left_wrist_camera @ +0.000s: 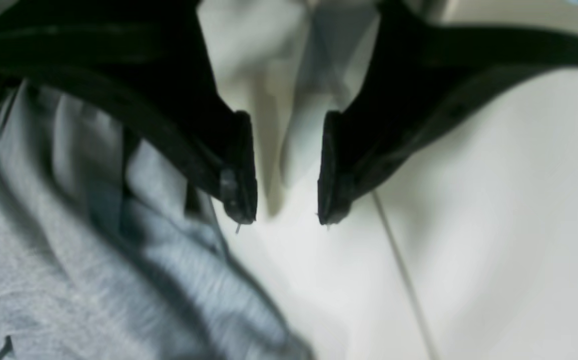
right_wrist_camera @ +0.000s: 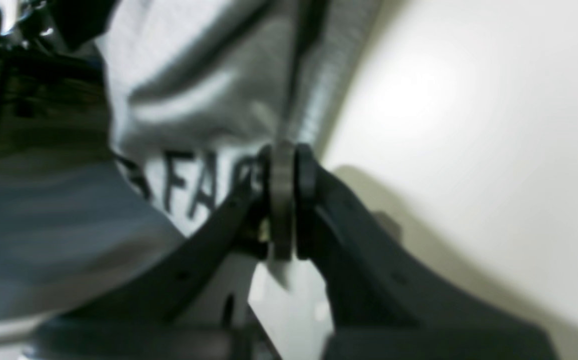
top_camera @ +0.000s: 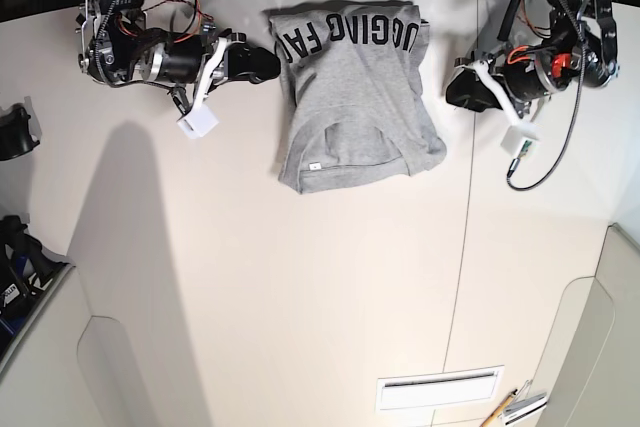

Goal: Fold the T-shirt properly

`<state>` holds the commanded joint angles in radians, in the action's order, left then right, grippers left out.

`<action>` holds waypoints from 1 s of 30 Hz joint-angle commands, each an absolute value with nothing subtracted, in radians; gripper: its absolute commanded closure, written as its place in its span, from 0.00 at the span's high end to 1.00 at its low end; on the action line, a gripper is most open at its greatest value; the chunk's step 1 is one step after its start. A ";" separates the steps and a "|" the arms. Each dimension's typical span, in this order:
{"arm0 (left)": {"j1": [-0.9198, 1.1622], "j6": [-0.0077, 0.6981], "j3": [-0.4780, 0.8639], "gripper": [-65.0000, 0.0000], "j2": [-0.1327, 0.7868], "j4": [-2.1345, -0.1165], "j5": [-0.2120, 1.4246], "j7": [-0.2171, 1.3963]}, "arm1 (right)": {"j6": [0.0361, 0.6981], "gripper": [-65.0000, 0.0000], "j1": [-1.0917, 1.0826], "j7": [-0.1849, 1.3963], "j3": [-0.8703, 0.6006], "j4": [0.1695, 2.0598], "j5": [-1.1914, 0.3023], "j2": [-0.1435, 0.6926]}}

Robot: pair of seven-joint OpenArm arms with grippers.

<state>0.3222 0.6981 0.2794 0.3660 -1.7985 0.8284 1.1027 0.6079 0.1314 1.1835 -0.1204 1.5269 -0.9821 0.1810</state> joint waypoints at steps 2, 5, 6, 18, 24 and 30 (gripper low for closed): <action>0.393 0.698 0.343 0.33 0.366 -1.846 0.840 1.103 | 0.610 0.00 0.144 1.191 -0.120 1.529 -1.007 0.224; 0.508 0.698 0.436 0.33 0.366 -1.901 0.888 1.103 | 0.618 0.00 0.188 1.213 -0.120 1.532 -1.047 0.299; 0.545 0.698 0.460 0.33 0.366 -1.913 0.906 1.103 | 0.622 0.00 0.204 1.214 -0.120 1.533 -1.063 0.324; 1.005 0.698 0.498 0.33 0.314 -1.930 0.682 0.999 | 0.636 0.00 0.373 1.259 0.020 1.534 -1.204 0.707; 1.143 0.698 0.467 0.38 0.348 -1.869 0.404 0.691 | 0.636 0.00 0.465 1.252 0.171 1.533 -1.107 0.758; 1.057 0.698 0.186 0.42 0.455 -1.488 0.141 0.403 | 0.624 0.00 0.474 1.060 0.443 1.517 -0.772 0.759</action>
<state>1.0573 0.6981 0.1864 0.4545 -1.4883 0.1410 0.4030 0.6243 0.4740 1.0595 0.4435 1.5169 -0.7719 0.7586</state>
